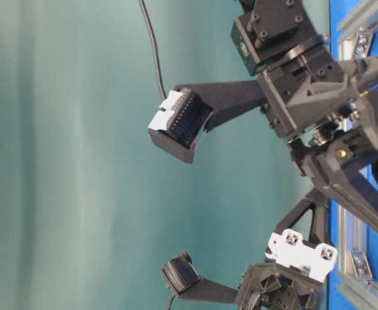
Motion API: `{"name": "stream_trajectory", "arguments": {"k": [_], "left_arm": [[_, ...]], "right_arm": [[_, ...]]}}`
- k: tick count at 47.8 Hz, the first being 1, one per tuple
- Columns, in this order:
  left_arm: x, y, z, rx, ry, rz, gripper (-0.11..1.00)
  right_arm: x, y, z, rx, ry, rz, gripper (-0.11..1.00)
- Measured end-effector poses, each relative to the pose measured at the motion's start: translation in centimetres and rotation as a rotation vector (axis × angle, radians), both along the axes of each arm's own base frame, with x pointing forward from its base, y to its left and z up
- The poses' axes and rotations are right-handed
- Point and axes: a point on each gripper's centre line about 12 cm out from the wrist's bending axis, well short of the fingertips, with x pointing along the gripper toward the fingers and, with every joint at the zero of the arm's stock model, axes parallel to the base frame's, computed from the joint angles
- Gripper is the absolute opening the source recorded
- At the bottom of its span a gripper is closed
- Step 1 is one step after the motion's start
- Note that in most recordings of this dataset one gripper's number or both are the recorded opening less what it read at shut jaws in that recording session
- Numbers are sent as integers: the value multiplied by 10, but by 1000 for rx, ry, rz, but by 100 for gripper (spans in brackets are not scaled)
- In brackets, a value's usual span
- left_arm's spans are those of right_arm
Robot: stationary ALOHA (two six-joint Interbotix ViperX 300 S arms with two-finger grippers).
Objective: Insert the wire through the string loop located on the left side.
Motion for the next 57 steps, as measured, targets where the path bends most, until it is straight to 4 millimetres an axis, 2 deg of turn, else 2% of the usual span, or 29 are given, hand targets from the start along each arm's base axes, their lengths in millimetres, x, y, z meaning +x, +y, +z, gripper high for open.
{"name": "stream_trajectory", "arguments": {"k": [11, 44, 57], "left_arm": [[1, 0, 0, 0, -1, -2, 0], [1, 0, 0, 0, 0, -2, 0], [1, 0, 0, 0, -1, -2, 0]], "right_arm": [[2, 1, 1, -1, -5, 2, 0], [50, 4, -12, 1, -38, 2, 0], [56, 4, -13, 0, -43, 2, 0]]}}
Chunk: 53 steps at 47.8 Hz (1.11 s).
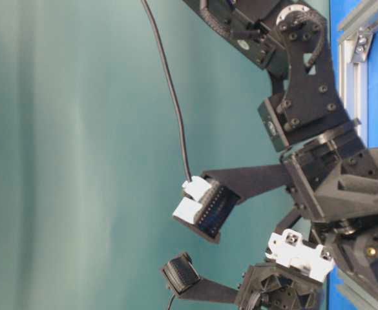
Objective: Insert the wire through the string loop located on the left side.
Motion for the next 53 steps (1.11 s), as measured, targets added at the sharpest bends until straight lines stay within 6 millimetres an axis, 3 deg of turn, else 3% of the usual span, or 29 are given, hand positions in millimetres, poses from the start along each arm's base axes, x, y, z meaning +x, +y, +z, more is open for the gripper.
{"name": "stream_trajectory", "arguments": {"k": [16, 24, 53], "left_arm": [[-1, 0, -1, -1, 3, 0, 0], [-15, -4, -1, 1, 16, -3, 0], [-120, -30, 6, -2, 36, -4, 0]], "right_arm": [[0, 0, -1, 2, 8, -1, 0], [0, 1, -1, 2, 8, 0, 0], [0, 1, -1, 2, 8, 0, 0]]}}
